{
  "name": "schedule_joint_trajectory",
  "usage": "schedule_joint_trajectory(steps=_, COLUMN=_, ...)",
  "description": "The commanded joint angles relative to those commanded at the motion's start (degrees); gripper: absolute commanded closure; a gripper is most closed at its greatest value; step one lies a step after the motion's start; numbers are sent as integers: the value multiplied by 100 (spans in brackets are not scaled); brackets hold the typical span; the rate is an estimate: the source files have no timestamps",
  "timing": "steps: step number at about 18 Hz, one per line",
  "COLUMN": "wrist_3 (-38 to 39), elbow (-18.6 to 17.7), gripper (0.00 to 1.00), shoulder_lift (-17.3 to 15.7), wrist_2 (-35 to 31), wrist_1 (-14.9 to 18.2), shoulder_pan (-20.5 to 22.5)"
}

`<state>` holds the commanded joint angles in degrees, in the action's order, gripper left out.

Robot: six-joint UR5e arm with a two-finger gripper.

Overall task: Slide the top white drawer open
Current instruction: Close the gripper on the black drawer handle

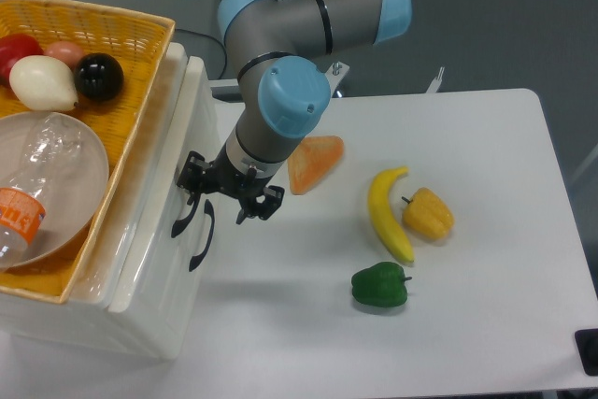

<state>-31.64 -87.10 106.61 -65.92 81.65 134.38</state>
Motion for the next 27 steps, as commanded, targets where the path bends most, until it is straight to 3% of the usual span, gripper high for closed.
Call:
schedule_joint_trajectory(steps=15, wrist_3=0, elbow=0, gripper=39, shoulder_lift=0, wrist_2=0, wrist_1=0, shoulder_pan=-53)
schedule_joint_trajectory(steps=27, wrist_3=9, elbow=0, gripper=56, shoulder_lift=-18, wrist_2=0, wrist_1=0, shoulder_pan=-53)
